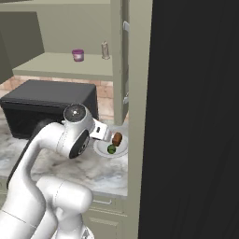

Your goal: Pick the avocado and bread from the counter and place them on the plate. Then pick the jam from the cabinet and place it next to the plate. Lastly close the cabinet door.

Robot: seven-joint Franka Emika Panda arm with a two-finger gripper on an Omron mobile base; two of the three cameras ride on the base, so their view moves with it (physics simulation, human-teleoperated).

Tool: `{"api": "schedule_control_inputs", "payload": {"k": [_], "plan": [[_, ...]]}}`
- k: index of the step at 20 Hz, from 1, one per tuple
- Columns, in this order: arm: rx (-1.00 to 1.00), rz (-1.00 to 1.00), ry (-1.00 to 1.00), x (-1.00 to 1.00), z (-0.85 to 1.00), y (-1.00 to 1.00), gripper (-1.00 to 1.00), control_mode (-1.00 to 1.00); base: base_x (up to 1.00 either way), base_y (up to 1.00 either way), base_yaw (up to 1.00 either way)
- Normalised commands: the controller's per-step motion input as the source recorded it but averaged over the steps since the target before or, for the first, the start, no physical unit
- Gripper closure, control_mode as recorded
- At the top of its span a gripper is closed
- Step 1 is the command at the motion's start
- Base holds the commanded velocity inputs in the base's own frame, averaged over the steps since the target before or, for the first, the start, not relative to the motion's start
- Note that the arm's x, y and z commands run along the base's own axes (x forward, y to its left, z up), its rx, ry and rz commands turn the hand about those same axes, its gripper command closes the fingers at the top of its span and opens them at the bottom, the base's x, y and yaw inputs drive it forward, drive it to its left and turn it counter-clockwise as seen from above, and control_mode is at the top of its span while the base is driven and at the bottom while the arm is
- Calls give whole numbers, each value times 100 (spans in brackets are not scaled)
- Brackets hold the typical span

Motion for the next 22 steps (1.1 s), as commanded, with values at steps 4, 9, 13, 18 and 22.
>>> {"api": "schedule_control_inputs", "payload": {"k": [4, 9, 13, 18, 22], "plan": [[0, 0, -13, -42, 78, 19, -100, -100, 0, 0, 0], [0, 0, -12, -43, 81, 17, -100, -100, 0, 0, 0], [0, 0, -6, -36, 87, 8, -100, -100, 0, 0, 0], [-1, 0, 0, -23, 82, 13, -100, -100, 0, 0, 0], [-3, 0, -1, -3, 59, 21, -100, -100, 0, 0, 0]]}}
